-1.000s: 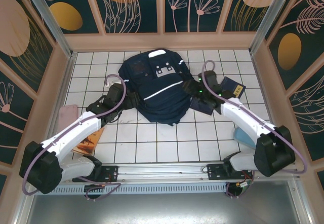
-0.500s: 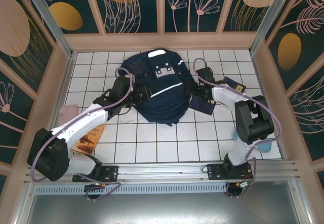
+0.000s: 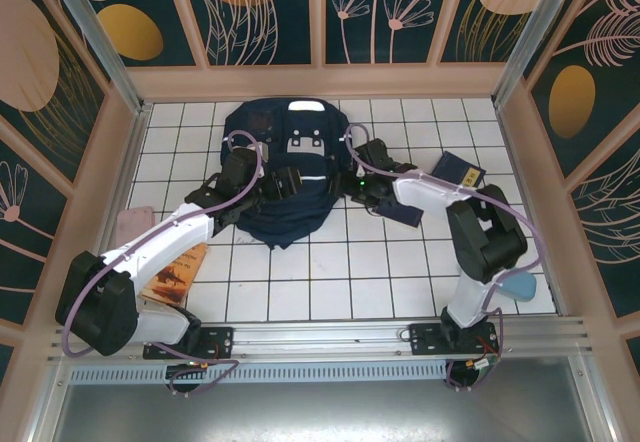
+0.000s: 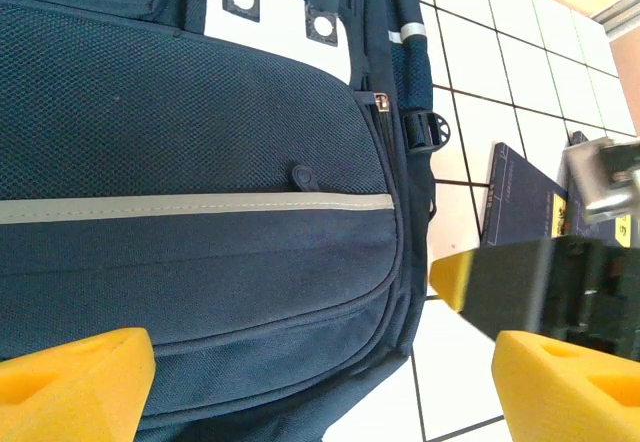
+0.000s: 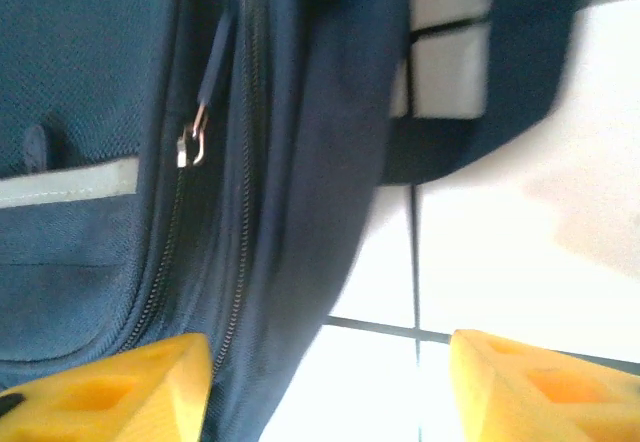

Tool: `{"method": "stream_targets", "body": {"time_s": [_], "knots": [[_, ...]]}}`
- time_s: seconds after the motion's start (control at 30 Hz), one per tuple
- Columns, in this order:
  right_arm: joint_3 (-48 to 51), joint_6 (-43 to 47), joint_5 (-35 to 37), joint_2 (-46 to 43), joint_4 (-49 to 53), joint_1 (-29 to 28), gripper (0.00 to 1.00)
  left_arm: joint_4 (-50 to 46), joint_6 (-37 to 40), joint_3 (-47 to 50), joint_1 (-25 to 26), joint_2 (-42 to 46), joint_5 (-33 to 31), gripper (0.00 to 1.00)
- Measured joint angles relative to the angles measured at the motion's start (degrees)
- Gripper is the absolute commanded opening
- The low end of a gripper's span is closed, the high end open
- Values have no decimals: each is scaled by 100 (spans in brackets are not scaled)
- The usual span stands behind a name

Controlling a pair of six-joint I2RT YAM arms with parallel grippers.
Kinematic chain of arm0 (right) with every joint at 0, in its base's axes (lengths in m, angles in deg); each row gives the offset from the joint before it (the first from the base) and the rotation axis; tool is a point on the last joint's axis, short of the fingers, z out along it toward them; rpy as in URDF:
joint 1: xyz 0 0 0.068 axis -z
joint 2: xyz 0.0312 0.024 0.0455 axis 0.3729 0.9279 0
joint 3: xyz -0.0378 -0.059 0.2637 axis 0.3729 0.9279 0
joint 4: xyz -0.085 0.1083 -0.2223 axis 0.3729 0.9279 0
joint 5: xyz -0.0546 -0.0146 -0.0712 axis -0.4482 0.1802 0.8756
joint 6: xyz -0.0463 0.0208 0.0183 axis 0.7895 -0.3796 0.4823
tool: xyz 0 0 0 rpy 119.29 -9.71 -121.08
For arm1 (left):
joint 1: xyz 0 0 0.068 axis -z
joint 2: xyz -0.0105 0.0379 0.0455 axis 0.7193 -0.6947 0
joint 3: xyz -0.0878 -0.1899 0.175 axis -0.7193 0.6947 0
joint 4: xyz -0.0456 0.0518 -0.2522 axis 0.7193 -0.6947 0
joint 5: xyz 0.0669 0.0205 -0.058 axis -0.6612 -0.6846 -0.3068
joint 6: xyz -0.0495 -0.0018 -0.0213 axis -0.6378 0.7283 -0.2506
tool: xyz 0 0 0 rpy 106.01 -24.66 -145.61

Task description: Pack the student bag

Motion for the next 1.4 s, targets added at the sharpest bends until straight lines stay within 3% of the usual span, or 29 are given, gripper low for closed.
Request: {"method": "stream_targets", "body": {"time_s": [0.13, 0.23, 0.47, 0.73, 1.03, 1.13, 1.27, 1.4], "knots": [[330, -35, 463, -629, 79, 671, 71, -2, -2, 2, 0, 24, -46, 88], [267, 9, 833, -507, 188, 1095, 70, 2, -20, 33, 0, 35, -63, 88], [22, 293, 1032, 356, 457, 1102, 70, -4, -35, 90, -2, 37, 9, 90], [367, 592, 1226, 245, 184, 688, 69, -92, 94, -11, 0, -44, 63, 92], [1672, 492, 911, -903, -55, -817, 67, -116, 155, -173, 0, -358, 216, 93], [1799, 385, 704, -1274, 387, -986, 71, -118, 149, -173, 17, -428, 304, 97], [1777, 229, 802, -1880, 918, -697, 70, -118, 15, -175, 168, -450, 363, 98], [1762, 127, 970, -2277, 1102, 208, 66, -111, -197, -184, 570, -450, 455, 92]]}}
